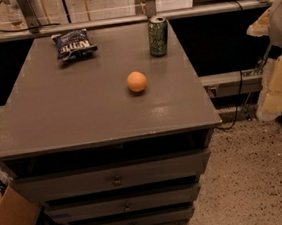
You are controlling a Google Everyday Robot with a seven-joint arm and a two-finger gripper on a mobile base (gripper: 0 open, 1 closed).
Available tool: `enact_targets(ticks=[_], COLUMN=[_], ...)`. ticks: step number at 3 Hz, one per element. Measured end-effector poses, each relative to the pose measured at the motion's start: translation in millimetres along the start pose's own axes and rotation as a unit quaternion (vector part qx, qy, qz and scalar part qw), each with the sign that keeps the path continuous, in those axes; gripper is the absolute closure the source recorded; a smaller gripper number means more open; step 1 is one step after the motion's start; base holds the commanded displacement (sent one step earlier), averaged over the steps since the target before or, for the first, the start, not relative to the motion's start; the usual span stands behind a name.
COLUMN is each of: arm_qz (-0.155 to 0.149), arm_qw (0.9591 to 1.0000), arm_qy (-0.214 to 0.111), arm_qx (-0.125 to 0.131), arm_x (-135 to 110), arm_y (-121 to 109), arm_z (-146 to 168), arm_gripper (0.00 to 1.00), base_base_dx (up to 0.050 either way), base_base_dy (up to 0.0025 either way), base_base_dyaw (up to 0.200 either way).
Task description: Pick orange
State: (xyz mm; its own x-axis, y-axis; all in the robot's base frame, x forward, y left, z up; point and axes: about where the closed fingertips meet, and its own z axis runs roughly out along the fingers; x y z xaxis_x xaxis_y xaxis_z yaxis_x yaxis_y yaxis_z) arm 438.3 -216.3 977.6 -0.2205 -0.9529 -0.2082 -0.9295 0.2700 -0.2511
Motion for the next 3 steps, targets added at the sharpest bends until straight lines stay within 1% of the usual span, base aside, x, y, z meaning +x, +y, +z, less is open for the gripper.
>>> enact_targets(ticks=[1, 2, 3], arm_qz=[0.0, 0.0, 0.006], arm_qw=[1.0, 1.0, 0.9991], arm_qy=[0.0, 0.0, -0.041], arm_qx=[0.0, 0.0, -0.007], arm_x=[0, 0, -15], arm_y=[0, 0, -15], arm_z=[0, 0, 13], arm_gripper=[0.0, 0.0, 0.0], base_base_dx=[0.098, 0.0, 0.0], base_base_dy=[0.0, 0.0, 0.0], base_base_dyaw=[0.0, 0.0, 0.0])
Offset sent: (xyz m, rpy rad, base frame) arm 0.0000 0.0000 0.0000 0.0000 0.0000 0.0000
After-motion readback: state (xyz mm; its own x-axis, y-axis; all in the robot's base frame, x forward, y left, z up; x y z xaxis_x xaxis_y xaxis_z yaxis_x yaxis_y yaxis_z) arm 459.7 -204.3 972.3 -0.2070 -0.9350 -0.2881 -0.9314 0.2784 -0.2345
